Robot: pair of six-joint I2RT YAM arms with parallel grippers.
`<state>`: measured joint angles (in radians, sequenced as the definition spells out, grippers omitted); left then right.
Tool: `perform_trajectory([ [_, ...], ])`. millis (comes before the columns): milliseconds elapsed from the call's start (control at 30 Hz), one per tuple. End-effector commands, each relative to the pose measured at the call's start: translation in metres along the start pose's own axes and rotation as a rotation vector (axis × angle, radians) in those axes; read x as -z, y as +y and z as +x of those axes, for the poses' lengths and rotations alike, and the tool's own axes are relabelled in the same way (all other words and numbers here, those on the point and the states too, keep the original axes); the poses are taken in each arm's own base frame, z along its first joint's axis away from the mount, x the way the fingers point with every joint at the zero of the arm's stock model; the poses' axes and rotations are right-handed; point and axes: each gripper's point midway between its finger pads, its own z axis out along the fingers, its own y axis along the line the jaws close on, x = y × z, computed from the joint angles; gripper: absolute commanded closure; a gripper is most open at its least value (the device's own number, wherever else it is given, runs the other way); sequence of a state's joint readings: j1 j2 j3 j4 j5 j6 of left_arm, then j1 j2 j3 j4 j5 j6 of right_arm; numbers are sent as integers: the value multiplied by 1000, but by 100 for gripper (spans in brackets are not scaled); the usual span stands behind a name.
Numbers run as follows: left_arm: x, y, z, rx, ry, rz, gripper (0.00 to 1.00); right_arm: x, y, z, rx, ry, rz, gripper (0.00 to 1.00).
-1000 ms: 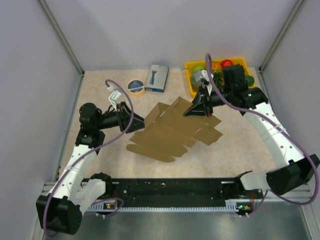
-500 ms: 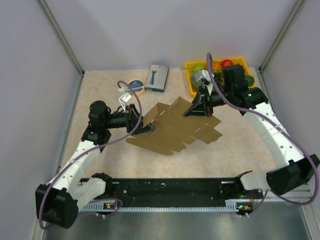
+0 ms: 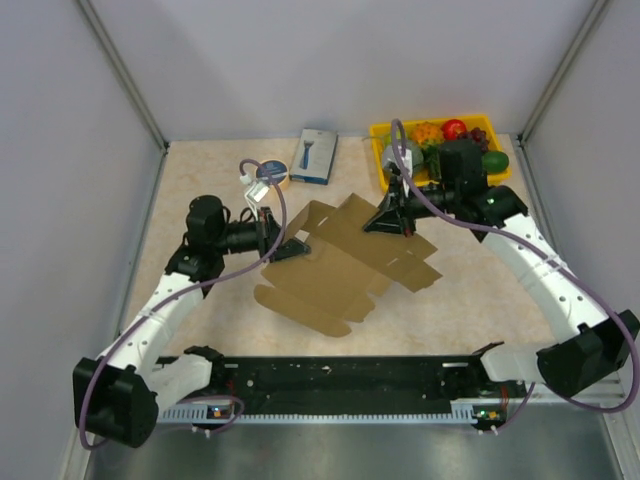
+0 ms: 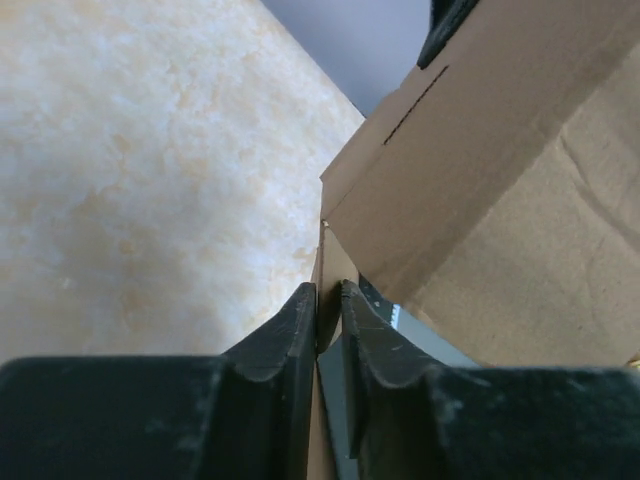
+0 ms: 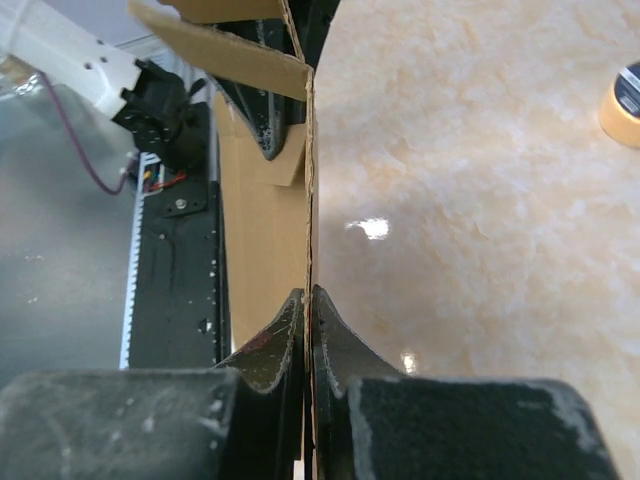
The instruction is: Fold the paper box
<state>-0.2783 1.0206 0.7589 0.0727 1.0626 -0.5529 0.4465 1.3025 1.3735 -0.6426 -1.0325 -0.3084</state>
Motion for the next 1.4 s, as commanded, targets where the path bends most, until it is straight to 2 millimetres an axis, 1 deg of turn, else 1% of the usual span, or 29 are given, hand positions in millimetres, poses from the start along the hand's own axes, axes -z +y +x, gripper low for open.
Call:
perform_trajectory([
  [0,-4,24,-6,33,-9,-82,70,-4,-20,9,-50,-2,134,100],
  [33,-3,32,-5,53,-10,-107,64,-6,-23,12,-63,1,143,100],
  [100,-3,40,-6,25,-19,-142,57,-8,-32,23,-114,17,183,100],
  [133,0,48,-5,30,-23,-191,28,-11,-39,31,-146,34,193,100],
  [167,1,53,-1,42,-12,-223,16,-12,-47,37,-170,50,229,100],
  [233,7,68,-2,13,-20,-320,5,-18,-58,54,-246,87,258,100],
  [267,13,78,5,39,-6,-386,3,-19,-63,59,-267,101,275,100],
  [333,25,90,8,33,-30,-489,3,-22,-69,75,-326,135,298,100],
  [367,32,100,6,27,-63,-561,4,-23,-76,86,-355,162,330,100],
  [400,34,102,6,35,-90,-574,6,-23,-78,96,-386,183,348,100],
  [433,38,103,13,35,-108,-585,7,-22,-81,102,-400,196,365,100],
  [500,41,105,6,19,-183,-605,9,-22,-89,116,-442,232,417,100],
  [533,43,106,10,12,-208,-604,9,-23,-91,121,-449,249,432,100],
  [567,41,104,8,-4,-223,-583,8,-20,-95,127,-455,273,469,100],
  [600,36,98,0,-36,-251,-539,8,-22,-98,132,-484,289,488,100],
  [667,28,99,0,-49,-245,-522,7,-23,-101,141,-495,335,528,100],
  [767,9,106,-5,-122,-199,-567,8,-25,-107,159,-484,407,585,100],
  [800,1,104,-3,-155,-175,-563,8,-25,-106,164,-487,421,582,100],
  [833,-3,111,-7,-157,-176,-591,10,-27,-106,167,-492,425,577,100],
  [867,-7,112,-12,-167,-189,-583,11,-28,-106,167,-487,423,572,100],
  [933,-14,120,-14,-148,-195,-581,12,-28,-109,171,-486,435,589,100],
  [1000,-22,122,-18,-152,-189,-555,16,-28,-112,171,-460,444,588,100],
  [1033,-28,129,-18,-147,-172,-560,17,-28,-113,169,-451,441,586,100],
  [1100,-27,144,-16,-165,-141,-611,21,-29,-116,170,-444,447,590,100],
  [1167,-25,154,-22,-186,-134,-661,25,-29,-118,173,-442,455,595,98],
  [1200,-26,153,-29,-232,-155,-653,29,-29,-118,175,-442,461,598,98],
  [1233,-27,156,-26,-249,-160,-647,29,-30,-118,175,-437,465,597,97],
  [1300,-31,158,-30,-301,-173,-624,26,-28,-121,178,-428,475,622,95],
  [1367,-37,158,-32,-306,-168,-599,24,-29,-123,178,-416,479,634,88],
])
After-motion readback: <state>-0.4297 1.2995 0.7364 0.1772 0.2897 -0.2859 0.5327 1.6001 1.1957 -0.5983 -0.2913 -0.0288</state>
